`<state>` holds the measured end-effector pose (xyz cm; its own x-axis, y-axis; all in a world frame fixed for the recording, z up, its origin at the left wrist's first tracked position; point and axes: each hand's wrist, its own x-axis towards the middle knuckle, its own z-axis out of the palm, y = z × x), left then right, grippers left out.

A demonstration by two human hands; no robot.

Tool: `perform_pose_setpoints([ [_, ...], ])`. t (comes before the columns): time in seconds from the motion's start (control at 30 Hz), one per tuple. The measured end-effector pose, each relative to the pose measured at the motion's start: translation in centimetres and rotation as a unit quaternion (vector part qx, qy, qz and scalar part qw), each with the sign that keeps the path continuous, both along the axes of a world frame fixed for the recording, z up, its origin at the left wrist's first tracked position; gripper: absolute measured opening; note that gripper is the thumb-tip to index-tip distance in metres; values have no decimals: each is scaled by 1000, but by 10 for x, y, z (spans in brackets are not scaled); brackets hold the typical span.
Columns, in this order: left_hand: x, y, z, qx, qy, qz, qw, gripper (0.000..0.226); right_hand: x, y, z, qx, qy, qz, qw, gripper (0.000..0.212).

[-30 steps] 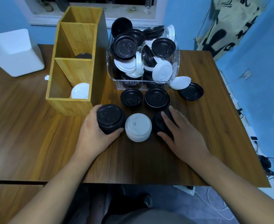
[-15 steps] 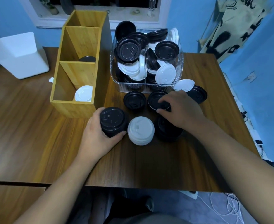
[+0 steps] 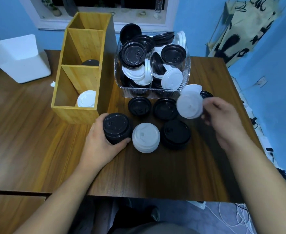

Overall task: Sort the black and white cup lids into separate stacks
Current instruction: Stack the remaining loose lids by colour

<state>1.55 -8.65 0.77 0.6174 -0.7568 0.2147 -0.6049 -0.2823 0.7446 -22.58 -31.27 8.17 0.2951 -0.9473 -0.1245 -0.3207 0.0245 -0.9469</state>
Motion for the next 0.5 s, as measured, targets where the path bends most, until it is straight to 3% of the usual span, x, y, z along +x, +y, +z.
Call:
perform_pose_setpoints([
  [0.1,0,0,1,-3,-1,-5,1000,95,-36,6,-8,158,-68,-94,980,25],
  [0.2,0,0,1,-2,-5,-7,1000,94,-61,5,-23,187,-19,-125,974,27],
  [0.27,-1,0,1,-4,-9,-7,1000,93,-73,4,-30,154,63,-117,979,28],
  [0.33,-2,0,1,-6,-10,-7,1000,93,-82,4,-35,60,177,-90,978,26],
  [0.43,-2,-1,1,-7,-9,-4,1000,93,-89,6,-38,-118,357,-2,927,38],
  [0.5,-2,0,0,-7,-11,-3,1000,92,-86,8,-35,-181,401,56,896,56],
])
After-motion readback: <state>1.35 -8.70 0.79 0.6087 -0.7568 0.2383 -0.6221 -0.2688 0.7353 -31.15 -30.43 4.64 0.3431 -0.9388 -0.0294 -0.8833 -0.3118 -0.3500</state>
